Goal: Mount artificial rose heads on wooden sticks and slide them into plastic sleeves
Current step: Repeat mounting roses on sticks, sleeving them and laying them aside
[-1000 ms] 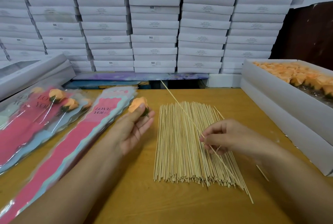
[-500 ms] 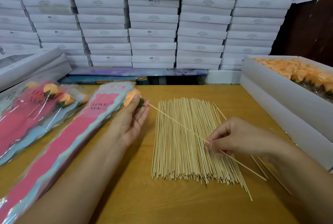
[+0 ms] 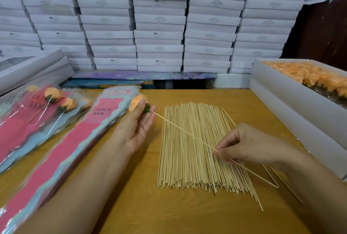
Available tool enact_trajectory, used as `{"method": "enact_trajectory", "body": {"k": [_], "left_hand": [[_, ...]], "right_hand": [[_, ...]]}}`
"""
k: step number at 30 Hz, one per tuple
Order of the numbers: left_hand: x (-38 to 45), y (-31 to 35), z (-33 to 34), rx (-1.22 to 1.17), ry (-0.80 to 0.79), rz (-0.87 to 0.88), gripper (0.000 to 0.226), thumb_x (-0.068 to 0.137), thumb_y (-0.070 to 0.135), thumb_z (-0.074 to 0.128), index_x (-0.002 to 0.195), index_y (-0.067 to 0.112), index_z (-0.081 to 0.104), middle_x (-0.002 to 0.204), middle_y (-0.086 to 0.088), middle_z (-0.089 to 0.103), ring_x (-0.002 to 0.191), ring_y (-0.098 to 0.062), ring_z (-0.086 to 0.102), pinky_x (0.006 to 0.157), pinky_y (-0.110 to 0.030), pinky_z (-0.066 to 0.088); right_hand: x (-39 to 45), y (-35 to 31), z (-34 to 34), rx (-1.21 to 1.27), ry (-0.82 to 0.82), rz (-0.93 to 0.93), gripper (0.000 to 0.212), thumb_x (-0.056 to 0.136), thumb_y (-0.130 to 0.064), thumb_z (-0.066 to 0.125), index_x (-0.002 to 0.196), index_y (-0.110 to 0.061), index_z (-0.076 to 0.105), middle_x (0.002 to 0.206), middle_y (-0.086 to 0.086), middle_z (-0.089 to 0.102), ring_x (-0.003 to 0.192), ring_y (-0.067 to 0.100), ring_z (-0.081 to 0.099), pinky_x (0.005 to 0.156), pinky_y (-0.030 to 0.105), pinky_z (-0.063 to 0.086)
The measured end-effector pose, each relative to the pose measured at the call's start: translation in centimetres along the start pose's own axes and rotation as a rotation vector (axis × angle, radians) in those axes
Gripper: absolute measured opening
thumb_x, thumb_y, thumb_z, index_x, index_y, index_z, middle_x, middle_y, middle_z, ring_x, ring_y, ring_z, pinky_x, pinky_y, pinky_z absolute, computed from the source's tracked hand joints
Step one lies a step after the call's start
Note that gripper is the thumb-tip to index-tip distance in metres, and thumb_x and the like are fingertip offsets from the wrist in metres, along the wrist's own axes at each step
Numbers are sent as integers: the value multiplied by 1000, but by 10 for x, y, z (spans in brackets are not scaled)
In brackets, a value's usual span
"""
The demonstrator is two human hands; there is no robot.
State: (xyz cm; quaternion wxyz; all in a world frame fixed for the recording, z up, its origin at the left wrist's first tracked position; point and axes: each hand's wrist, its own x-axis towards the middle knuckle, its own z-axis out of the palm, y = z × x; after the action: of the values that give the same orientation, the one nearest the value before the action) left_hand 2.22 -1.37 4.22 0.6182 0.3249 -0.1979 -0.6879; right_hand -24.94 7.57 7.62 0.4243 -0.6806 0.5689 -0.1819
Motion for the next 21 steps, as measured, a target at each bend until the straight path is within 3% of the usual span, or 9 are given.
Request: {"method": "enact_trajectory", "body": {"k": [7, 21], "left_hand": [[-2, -1, 0, 1, -12, -4, 36, 74, 15, 75, 106, 3, 66, 88, -12, 78, 81, -18, 77, 54, -25, 60], [-1, -1, -2, -3, -8, -21, 37, 73, 15, 76, 106, 3, 67, 91, -14, 78, 82, -19, 77, 55, -26, 60]], "right_hand": [[0, 0, 1, -5, 2, 22, 15, 89, -7, 70, 78, -9, 81, 62, 3, 69, 55, 4, 56, 60, 20, 48], [0, -2, 2, -35, -2, 45, 15, 88, -9, 70, 77, -9, 80, 64, 5, 69, 56, 5, 55, 62, 23, 48]]}}
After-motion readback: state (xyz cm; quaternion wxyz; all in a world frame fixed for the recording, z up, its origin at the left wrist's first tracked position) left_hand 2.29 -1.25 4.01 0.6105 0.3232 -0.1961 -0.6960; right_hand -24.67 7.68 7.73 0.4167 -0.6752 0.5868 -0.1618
